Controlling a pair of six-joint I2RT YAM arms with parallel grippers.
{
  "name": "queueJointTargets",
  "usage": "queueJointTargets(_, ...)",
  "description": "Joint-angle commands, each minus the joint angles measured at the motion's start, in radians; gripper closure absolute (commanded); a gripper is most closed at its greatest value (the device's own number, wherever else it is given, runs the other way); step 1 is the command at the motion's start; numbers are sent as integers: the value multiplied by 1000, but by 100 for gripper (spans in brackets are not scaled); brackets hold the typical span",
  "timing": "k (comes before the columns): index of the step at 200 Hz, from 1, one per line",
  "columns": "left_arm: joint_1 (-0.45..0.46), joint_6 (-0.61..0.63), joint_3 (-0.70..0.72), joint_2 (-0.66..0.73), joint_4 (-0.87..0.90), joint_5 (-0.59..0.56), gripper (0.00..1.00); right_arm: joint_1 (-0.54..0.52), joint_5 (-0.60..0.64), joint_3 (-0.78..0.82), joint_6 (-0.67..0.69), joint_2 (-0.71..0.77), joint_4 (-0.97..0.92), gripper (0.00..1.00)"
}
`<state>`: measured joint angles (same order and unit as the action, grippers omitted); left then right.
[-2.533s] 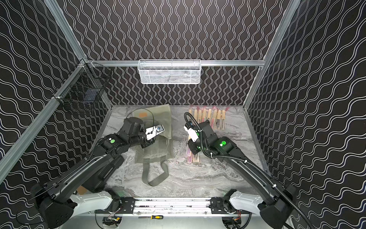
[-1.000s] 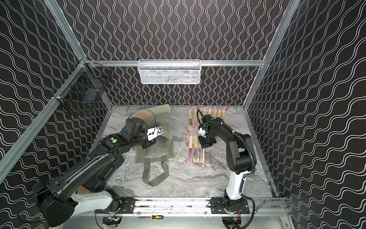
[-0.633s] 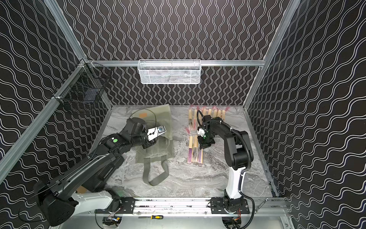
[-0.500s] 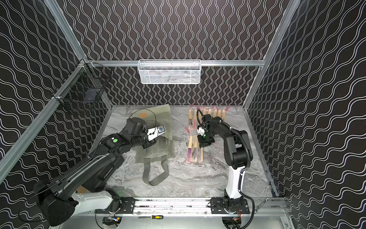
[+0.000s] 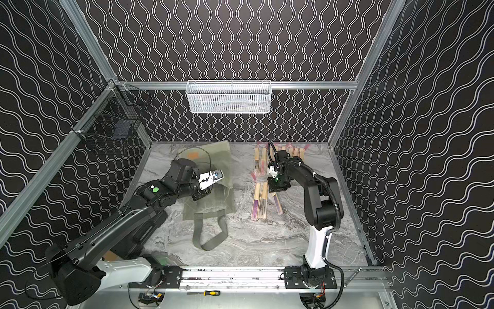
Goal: Take out the folding fans from the tote bags
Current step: Place the folding fan at the center of the board.
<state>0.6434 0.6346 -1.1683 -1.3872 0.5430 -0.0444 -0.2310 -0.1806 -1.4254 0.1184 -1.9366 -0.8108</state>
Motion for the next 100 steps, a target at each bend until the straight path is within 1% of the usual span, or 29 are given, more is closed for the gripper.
queueJointTargets(1,0,2,-4,3,-25,2,100,1,17,28,-23,25,42,56)
queueJointTargets(15,1,2,-3,5,-25,3,100,1,56,48,-38,31,61,54)
queueJointTargets(32,1,2,-4,6,-24,3,100,2,101,66,-61,31,79,53)
queueJointTargets(61,2,1,-2,9,-25,3,100,8,155,115,-107,32,168,50)
queueJointTargets(76,2,2,-2,8,-25,2,100,9,189,117,-114,23,177,49)
queueJointTargets(100,1,2,-2,8,-25,2,100,9,178,120,-112,4,181,49)
